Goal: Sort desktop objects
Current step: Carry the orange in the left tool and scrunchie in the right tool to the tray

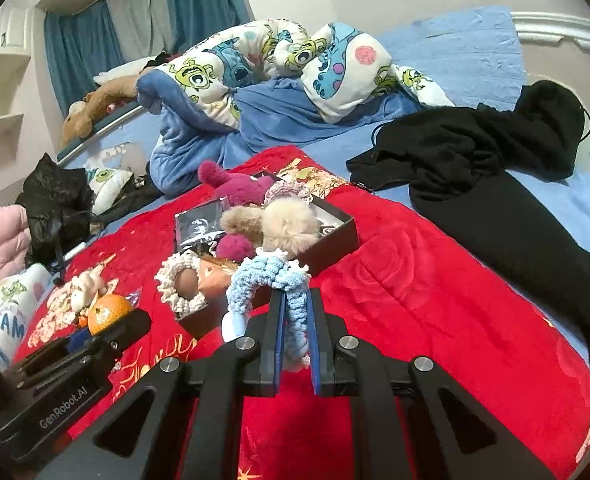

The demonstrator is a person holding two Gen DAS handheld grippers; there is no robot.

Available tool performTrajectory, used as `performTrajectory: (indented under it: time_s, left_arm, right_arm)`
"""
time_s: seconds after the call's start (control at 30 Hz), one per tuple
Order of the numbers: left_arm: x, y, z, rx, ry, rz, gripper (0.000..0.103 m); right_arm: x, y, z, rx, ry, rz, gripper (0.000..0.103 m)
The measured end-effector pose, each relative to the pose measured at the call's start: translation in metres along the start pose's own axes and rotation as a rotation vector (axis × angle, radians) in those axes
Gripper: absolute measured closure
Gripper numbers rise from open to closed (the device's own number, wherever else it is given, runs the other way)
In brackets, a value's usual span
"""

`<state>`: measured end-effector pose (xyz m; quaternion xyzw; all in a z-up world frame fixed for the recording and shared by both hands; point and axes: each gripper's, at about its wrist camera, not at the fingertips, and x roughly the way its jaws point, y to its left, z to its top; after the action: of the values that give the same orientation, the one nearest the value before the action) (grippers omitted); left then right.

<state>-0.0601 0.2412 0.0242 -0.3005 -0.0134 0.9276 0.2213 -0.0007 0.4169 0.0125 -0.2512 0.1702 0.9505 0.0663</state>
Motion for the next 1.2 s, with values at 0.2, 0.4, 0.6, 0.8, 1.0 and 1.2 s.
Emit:
performTrajectory:
  time_s: [0.2,0.4,0.6,0.8,1.0,1.2]
  left_arm:
    - [0.009,-0.002,0.009,-0.008,0.001,0.001,0.064]
    - [0.016,0.005,0.025,0.021,-0.023,0.04,0.064]
    - [0.044,0.017,0.054,-0.014,0.01,0.043,0.064]
    - [0.061,0.005,0.092,0.045,-0.023,0.033,0.064]
    - [0.09,0.003,0.11,0.126,-0.049,0.031,0.064]
    - [0.131,0.007,0.106,0.2,0.012,0.061,0.064]
  right_arm:
    - [0.013,-0.001,0.007,0.006,0.001,0.022,0.091]
    - [0.03,0.002,0.018,-0.003,-0.017,0.049,0.091]
    - [0.037,0.011,0.043,-0.006,-0.078,0.063,0.091]
    - [0.06,0.021,0.073,-0.03,-0.101,0.082,0.091]
    - [0.107,0.03,0.11,-0.042,-0.073,0.082,0.091]
    - [0.153,0.029,0.129,-0.037,-0.02,0.088,0.09]
